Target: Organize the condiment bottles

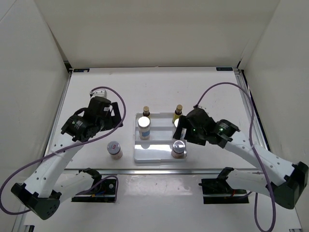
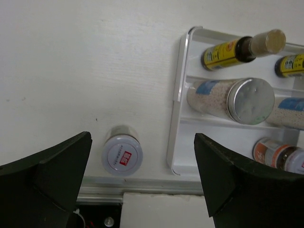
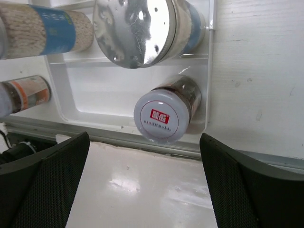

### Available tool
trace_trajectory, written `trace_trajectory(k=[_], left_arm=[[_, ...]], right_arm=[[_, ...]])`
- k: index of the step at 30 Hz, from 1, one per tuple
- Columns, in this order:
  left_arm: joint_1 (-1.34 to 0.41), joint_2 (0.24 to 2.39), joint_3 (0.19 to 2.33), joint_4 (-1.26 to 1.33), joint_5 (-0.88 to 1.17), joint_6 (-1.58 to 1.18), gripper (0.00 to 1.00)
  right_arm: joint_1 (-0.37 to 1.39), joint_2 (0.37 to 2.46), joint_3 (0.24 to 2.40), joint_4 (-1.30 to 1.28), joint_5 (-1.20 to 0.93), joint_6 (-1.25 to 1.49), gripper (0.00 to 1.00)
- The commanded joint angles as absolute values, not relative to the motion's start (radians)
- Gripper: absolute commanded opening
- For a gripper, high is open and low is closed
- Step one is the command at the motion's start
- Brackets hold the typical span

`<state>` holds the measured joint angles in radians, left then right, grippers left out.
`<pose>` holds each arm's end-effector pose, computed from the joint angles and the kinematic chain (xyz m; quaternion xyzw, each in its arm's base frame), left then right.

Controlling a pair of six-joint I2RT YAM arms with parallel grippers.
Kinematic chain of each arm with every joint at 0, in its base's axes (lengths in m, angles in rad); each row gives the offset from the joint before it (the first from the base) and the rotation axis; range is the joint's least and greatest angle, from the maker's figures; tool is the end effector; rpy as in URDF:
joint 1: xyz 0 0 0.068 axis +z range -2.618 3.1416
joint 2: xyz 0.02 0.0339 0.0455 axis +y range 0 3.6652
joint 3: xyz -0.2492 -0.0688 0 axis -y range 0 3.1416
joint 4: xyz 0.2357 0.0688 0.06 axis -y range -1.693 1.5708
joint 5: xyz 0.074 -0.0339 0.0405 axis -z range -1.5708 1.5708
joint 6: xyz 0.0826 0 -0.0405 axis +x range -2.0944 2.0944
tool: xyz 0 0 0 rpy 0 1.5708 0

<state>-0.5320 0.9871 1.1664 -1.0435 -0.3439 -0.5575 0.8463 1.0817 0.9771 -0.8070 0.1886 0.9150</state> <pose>0.1886 -0.0787 0.3071 -0.0710 0.9236 -0.0394 0.3747 0.1697 0.1684 0.2459 0.0628 0.9404 0.1918 0.2738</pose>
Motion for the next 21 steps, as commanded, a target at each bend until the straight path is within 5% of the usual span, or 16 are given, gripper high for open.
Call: trace_trajectory(k=[1, 21], left_arm=[[-0.529, 1.000, 1.160, -1.130, -0.232, -0.658, 0.99], [-0.488, 1.138, 0.887, -1.132, -0.209, -0.953, 1.00]], right_arm=[[0.851, 0.987, 1.019, -0.874, 0.235, 0.936, 1.00], [0.851, 0.868, 0.977, -0.874, 0.215, 0.896, 1.00]])
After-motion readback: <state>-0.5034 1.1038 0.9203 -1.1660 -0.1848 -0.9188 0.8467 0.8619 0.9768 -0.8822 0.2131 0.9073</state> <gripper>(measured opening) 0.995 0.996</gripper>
